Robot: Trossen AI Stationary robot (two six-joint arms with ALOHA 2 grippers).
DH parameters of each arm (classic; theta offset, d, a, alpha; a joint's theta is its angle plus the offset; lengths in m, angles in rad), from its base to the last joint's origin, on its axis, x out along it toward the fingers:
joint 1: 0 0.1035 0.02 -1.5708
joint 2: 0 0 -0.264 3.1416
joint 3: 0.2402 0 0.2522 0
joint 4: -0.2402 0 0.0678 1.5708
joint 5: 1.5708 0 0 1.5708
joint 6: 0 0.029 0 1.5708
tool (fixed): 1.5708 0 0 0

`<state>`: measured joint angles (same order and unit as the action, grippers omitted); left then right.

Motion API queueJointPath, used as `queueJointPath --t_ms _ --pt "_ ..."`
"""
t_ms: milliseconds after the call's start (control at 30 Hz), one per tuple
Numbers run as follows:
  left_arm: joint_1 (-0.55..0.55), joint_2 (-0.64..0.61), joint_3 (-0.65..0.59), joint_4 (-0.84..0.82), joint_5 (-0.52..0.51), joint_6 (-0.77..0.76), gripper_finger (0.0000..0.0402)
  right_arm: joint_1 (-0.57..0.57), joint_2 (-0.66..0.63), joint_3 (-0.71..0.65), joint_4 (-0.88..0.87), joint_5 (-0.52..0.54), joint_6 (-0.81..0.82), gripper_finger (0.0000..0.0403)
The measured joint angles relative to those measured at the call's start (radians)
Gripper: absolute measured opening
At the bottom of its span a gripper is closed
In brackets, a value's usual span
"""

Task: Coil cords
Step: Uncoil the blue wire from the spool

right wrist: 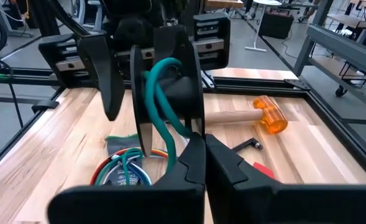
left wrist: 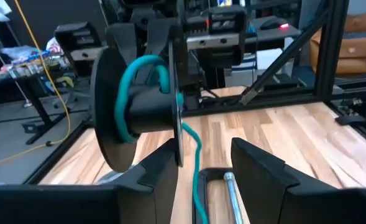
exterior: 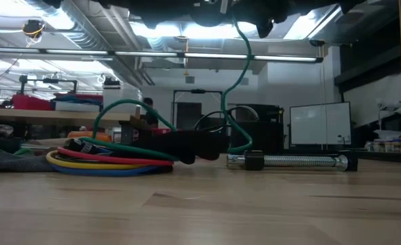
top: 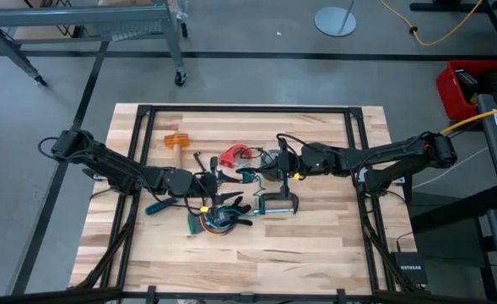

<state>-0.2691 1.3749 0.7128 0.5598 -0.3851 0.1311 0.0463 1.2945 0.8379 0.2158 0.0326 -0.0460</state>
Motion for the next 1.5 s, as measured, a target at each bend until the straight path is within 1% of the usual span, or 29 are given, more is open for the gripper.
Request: queueJointPath --t_ms 133,233,333,467,533,667,767,867,1000,1167,1367,1500 --pt "0.000 0.001 0.000 0.041 0.000 0.002 0.0138 0.000 0.000 0.000 0.000 0.000 0.000 0.0001" --pt "0.000 0.001 0.000 0.044 0.000 0.002 0.0121 0.000 0.000 0.000 0.001 0.000 0.000 0.0001" --pt "0.004 0.001 0.000 0.044 0.000 0.001 0.0088 0.000 0.000 0.000 0.000 -0.022 0.000 0.0001" --pt "0.011 0.001 0.000 0.048 0.000 0.000 0.0027 0.000 0.000 0.000 0.000 -0.051 0.000 0.0001" --pt "0.015 0.001 0.000 0.047 0.000 -0.006 0.0008 0.000 0.000 0.000 0.000 -0.052 0.000 0.0001" --pt "0.015 0.001 0.000 0.034 -0.026 -0.025 0.0005 -0.001 0.000 0.000 -0.004 -0.053 0.000 0.0012" --pt "0.014 -0.011 0.000 -0.039 -0.066 -0.025 0.0004 -0.001 0.000 0.000 -0.027 -0.055 0.000 0.0023" --pt "0.014 -0.035 0.000 -0.131 -0.133 -0.028 0.0002 -0.001 0.000 0.000 -0.062 -0.084 0.003 0.0032" --pt "0.016 -0.063 0.000 -0.187 -0.207 -0.027 0.0002 0.001 0.000 0.000 -0.095 -0.114 0.064 0.0041" --pt "0.010 -0.076 0.000 -0.205 -0.208 -0.017 0.0001 0.000 0.000 0.000 -0.115 -0.108 0.117 0.0055" --pt "-0.008 -0.077 0.000 -0.205 -0.204 0.034 0.0001 0.000 0.000 0.000 -0.130 -0.107 0.172 0.0079" --pt "-0.014 -0.087 0.000 -0.201 -0.203 0.052 0.0001 0.000 0.000 0.000 -0.190 -0.105 0.204 0.0098"
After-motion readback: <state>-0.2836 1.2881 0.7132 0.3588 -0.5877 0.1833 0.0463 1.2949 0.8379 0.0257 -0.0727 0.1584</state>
